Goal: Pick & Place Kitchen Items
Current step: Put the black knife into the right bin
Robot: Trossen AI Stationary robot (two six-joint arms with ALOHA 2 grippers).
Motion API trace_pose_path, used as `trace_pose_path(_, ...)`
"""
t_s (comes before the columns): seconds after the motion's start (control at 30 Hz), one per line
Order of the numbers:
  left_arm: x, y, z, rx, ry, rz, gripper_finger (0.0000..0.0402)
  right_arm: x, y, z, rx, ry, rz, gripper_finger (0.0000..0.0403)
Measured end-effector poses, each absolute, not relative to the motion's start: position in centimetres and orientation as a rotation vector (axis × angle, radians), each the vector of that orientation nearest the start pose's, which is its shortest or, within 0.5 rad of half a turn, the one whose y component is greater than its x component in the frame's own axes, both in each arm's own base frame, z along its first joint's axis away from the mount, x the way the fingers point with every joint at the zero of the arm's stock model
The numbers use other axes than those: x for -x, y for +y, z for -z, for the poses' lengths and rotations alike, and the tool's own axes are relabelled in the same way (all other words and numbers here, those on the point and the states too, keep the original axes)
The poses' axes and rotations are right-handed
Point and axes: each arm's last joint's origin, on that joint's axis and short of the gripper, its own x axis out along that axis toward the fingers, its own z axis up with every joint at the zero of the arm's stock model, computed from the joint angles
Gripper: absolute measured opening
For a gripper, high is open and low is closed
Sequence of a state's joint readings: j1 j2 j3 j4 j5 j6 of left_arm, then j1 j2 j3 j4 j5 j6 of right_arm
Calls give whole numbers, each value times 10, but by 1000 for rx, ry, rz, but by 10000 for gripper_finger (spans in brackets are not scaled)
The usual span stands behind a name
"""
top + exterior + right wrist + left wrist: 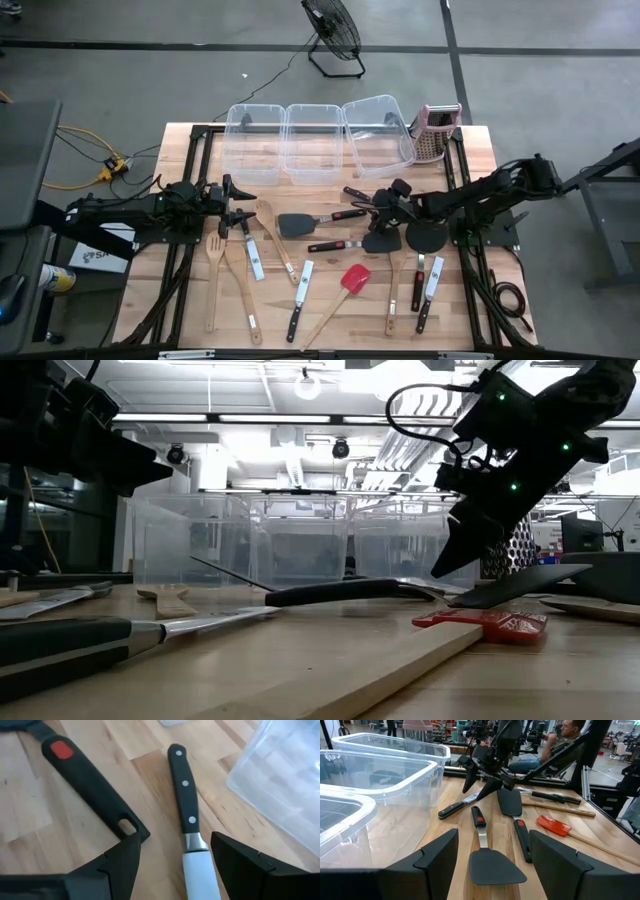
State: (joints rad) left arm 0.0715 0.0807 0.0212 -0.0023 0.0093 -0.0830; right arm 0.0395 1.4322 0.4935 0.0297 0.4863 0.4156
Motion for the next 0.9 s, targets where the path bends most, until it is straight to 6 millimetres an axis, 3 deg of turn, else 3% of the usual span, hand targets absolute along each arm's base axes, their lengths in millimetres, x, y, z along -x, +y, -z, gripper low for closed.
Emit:
trace_pose_path(0.33, -101, 7, -164, 86, 59, -65, 239, -231, -9, -125, -159, 762, 619, 236)
trace_pose_path(0.9, -101, 7, -164, 86, 59, -65, 239, -242, -15, -99, -202, 782, 634, 236)
